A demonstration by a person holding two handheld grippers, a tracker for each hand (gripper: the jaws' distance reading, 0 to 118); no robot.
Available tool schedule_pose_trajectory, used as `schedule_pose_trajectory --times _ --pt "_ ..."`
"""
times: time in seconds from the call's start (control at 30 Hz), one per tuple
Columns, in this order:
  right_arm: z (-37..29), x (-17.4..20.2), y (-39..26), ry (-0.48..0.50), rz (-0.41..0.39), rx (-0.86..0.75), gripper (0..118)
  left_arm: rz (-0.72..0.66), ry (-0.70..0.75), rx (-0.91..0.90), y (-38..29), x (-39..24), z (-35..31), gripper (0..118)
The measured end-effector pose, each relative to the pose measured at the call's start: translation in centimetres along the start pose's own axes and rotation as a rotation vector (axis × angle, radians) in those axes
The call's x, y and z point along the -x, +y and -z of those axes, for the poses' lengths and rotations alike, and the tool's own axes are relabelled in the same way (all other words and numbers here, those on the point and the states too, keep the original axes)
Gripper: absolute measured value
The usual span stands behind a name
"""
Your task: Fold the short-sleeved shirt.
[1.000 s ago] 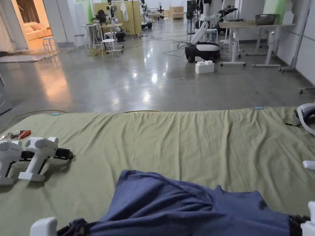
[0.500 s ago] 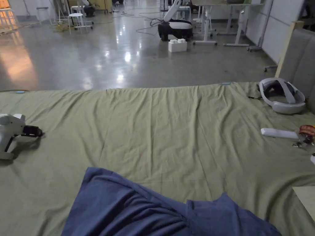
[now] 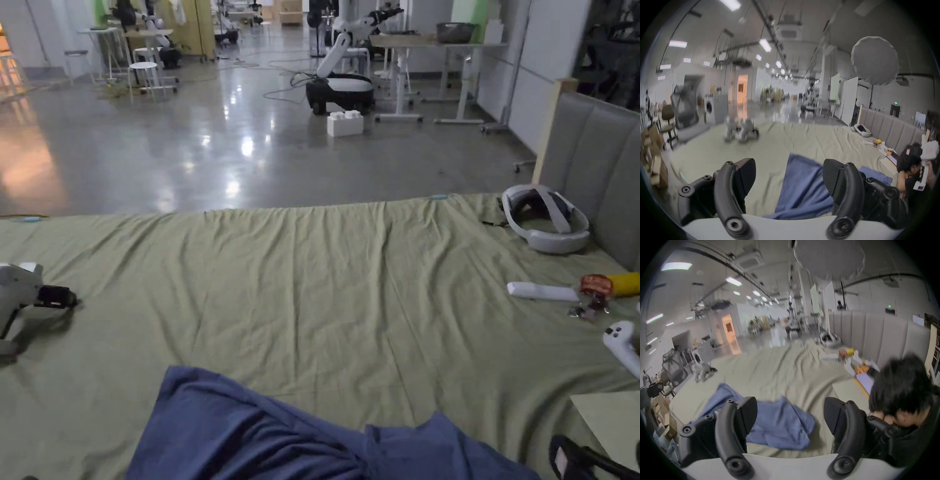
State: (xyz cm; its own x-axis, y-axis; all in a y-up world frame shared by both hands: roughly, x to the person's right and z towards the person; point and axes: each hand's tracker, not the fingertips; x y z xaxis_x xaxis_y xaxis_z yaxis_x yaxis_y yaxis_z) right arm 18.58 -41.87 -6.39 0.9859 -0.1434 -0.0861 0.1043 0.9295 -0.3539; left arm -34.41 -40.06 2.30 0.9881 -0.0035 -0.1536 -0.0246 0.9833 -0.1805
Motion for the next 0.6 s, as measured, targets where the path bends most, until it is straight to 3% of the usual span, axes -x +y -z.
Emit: schedule_pose_trajectory --times 0.17,0.23,0.3,0.33,0.37,0.43,0.6 --pt "-3.9 4.0 3.1 0.032 -0.072 -0.171 94 0.085 0.042 -0.182 4.0 -3.3 -3.1 95" --pt "-4.9 5.1 3.9 0.039 -0.108 -0.188 85 0.111 0.048 -0.236 5.0 -4.0 -4.0 89" --pt "-5.8 6.3 4.3 0.049 -0.158 -0.222 35 0.118 0.047 -0.239 5.5 -4.4 -4.5 58" --pt "-6.0 6.9 4.5 0.029 -0.188 -0.229 9 0.124 0.038 -0.244 5.7 -4.6 -4.6 29" --pt "-5.9 7.5 4.4 0.0 -0.221 -0.244 5 0.128 0.023 -0.233 5.9 -4.8 -4.7 1" --pt "-6.0 8.3 4.3 0.038 -0.219 -0.244 4 0.125 0.007 -0.226 6.0 -5.1 -4.7 1" --pt "-5.3 9.5 4.0 0.025 -0.264 -0.222 3 0.12 -0.026 -0.183 6.1 -5.5 -4.3 1"
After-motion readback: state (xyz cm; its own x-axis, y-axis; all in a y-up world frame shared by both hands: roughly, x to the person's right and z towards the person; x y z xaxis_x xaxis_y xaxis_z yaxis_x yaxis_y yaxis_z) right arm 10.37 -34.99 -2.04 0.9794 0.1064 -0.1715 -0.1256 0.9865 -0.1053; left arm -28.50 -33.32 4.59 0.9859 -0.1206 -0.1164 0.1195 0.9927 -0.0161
